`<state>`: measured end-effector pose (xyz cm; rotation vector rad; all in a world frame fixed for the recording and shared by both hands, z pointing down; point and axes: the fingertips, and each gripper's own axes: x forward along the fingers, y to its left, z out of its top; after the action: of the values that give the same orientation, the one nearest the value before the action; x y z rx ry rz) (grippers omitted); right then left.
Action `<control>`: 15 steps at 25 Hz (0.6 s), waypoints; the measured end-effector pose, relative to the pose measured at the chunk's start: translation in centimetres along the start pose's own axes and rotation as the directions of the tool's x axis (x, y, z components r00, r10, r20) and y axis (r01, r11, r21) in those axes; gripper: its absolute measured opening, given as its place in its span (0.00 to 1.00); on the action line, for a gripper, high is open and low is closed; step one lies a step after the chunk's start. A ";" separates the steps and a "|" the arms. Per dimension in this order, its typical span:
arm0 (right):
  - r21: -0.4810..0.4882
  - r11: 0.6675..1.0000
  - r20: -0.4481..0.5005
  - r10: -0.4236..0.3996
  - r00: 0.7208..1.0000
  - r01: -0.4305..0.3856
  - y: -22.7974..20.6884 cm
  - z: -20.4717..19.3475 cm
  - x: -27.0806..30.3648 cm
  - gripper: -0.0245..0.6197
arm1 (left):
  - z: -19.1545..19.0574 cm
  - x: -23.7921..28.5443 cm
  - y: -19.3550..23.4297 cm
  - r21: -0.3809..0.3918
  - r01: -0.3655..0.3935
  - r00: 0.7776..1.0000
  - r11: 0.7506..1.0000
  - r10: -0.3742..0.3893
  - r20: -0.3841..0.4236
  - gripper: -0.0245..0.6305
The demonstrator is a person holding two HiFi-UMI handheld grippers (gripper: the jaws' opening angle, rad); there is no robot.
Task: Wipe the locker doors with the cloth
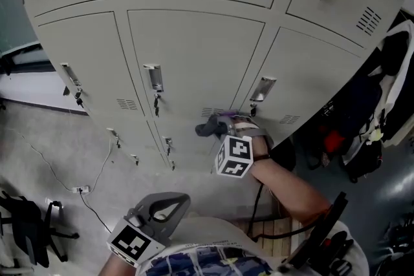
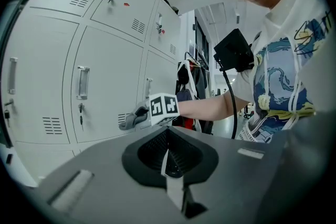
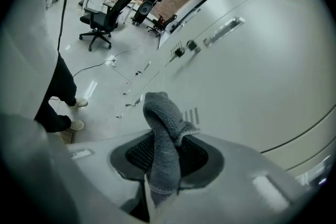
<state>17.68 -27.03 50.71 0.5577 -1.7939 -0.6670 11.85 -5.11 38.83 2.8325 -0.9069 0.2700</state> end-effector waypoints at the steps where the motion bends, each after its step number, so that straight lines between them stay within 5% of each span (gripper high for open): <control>1: -0.014 1.000 0.021 -0.028 0.999 0.028 -1.4 1.0 -1.8 0.21 | 0.1 0.1 0.1 -0.002 -0.001 1.000 1.000 0.001 0.002 0.04; 5: -0.064 0.979 0.130 -0.183 0.974 0.193 -8.8 5.3 -10.1 0.21 | 0.4 0.8 0.0 0.011 0.012 1.000 1.000 -0.012 0.006 0.04; 10: -0.061 0.893 0.235 -0.422 0.876 0.446 -18.6 10.2 -19.7 0.22 | 0.8 1.6 -0.7 0.029 0.031 0.999 0.999 -0.031 0.008 0.04; 12: -0.045 0.862 0.255 -0.479 0.840 0.505 -21.5 11.1 -21.4 0.22 | 0.9 1.8 -0.7 0.033 0.030 0.999 0.999 -0.030 0.014 0.04; 15: -0.045 0.849 0.253 -0.500 0.828 0.527 -23.4 11.2 -20.7 0.22 | 0.9 1.6 -0.8 0.035 0.021 1.000 0.999 -0.022 0.016 0.04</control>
<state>14.37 -28.59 17.76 0.9350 -1.8117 -1.2436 13.76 -5.55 38.21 2.8787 -0.8827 0.2628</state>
